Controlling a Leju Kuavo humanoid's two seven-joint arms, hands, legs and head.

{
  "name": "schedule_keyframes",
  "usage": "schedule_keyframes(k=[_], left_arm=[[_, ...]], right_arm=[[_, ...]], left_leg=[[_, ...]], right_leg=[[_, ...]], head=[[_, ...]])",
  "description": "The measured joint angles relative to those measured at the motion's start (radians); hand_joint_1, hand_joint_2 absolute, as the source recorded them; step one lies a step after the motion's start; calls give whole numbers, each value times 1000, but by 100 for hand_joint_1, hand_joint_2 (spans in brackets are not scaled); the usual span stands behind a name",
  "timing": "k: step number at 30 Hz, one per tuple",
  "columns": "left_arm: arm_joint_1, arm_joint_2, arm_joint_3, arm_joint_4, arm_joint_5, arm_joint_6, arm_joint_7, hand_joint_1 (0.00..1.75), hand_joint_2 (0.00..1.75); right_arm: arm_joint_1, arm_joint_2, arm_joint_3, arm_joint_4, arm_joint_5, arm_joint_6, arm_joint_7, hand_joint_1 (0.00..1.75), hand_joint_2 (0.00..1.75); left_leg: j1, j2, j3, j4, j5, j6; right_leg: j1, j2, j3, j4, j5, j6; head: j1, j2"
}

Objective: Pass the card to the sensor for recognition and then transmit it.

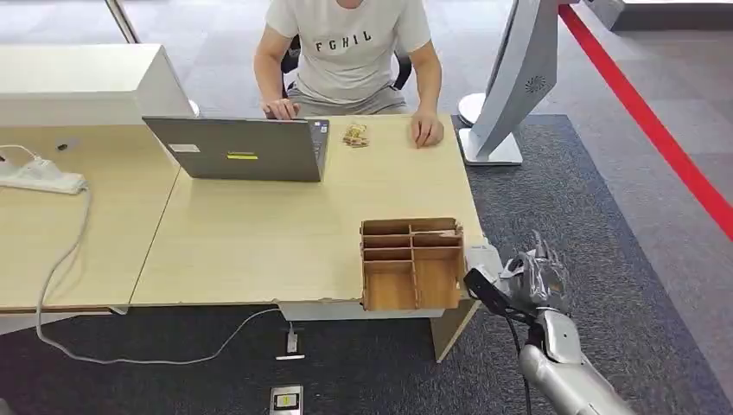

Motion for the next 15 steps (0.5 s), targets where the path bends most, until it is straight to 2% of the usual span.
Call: schedule_keyframes(k=[11,15], left_arm=[[-38,0,77,0,32,0,-3,0,175],[-45,0,98,0,37,0,-3,0,175]], right_arm=[[47,1,-2,-40,-44,0,-22,175,175],[69,-1,-16,-96,-63,-1,-67,175,175]], left_leg=[[0,1,9,0,-1,0],[0,0,8,0,-1,1]], right_leg=[[0,1,9,-1,0,0],[0,1,10,-1,0,0]], head=[[0,0],[0,0]])
